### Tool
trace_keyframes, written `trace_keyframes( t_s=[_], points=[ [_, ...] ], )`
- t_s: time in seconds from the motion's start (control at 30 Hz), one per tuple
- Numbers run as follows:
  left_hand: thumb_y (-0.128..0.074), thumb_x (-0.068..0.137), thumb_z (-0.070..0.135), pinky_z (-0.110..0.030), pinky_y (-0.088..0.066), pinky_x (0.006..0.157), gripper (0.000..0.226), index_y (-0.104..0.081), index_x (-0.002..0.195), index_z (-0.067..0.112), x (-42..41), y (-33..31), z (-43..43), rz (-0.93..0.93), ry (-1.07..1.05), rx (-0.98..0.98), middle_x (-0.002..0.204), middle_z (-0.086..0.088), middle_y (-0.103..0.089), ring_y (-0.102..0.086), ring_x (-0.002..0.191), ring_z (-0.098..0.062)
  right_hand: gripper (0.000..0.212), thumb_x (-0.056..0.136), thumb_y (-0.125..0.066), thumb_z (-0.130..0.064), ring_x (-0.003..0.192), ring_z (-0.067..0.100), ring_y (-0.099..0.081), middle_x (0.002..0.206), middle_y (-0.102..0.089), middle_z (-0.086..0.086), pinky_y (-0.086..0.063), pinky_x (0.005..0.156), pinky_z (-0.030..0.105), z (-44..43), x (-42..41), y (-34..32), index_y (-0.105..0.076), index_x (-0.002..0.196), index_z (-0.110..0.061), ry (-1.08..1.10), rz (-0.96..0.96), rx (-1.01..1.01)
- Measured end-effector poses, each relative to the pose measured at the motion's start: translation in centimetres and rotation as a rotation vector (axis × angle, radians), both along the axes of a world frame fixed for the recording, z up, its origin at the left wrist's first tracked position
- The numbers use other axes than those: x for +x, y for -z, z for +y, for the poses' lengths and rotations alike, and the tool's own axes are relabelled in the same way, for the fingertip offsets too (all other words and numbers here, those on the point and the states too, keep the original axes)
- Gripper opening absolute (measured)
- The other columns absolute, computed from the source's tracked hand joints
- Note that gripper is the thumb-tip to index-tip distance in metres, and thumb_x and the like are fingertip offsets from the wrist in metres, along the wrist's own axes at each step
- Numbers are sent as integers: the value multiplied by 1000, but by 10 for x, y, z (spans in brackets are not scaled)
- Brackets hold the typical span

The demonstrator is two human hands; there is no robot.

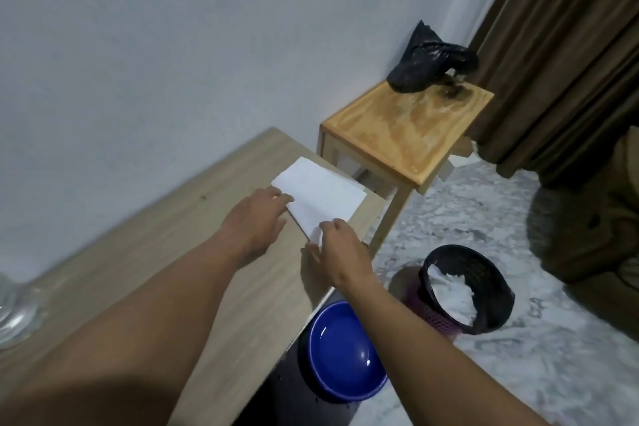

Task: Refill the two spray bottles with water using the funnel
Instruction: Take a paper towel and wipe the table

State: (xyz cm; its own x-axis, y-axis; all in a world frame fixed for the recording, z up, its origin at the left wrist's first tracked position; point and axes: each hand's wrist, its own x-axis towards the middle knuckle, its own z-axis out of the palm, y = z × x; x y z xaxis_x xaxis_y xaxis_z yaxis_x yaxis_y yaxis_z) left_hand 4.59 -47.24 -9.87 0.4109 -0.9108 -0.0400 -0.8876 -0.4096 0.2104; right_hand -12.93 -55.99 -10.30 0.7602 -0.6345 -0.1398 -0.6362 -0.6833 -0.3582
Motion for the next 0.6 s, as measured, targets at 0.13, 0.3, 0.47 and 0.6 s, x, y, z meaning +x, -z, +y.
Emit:
trace_keyframes(
  t_s=[0.13,0.3,0.47,0.6],
  points=[
    [-50,98,27,-41,-48,95,39,-57,136,22,3,15,-8,-22,31,12,138,-2,-57,-52,121,-29,21,98,-56,-12,105,27,-58,117,-60,10,-50,89,38,-2,4,15,-61,118,-12,-28,41,-132],
    [-60,94,25,-44,-52,85,32,-67,125,19,2,20,-11,-72,-6,-92,123,-6,-66,-59,108,-32,17,100,-51,-13,98,27,-56,109,-63,8,-48,81,39,-11,6,12,-65,109,-13,15,-31,-154],
    [-75,83,29,-42,-51,80,33,-71,115,21,0,11,-18,-179,-25,-143,115,-3,-67,-60,105,-31,23,103,-44,-27,90,23,-57,104,-66,5,-51,79,42,-22,4,-11,-63,107,-16,40,-176,-172],
    [-78,80,17,-38,-47,72,12,-77,91,22,1,-4,-35,-168,-99,-335,101,-1,-71,-62,91,-33,20,99,-48,-23,88,29,-60,99,-69,5,-51,74,43,-38,7,-33,-66,103,-16,83,-264,-239]
  ],
)
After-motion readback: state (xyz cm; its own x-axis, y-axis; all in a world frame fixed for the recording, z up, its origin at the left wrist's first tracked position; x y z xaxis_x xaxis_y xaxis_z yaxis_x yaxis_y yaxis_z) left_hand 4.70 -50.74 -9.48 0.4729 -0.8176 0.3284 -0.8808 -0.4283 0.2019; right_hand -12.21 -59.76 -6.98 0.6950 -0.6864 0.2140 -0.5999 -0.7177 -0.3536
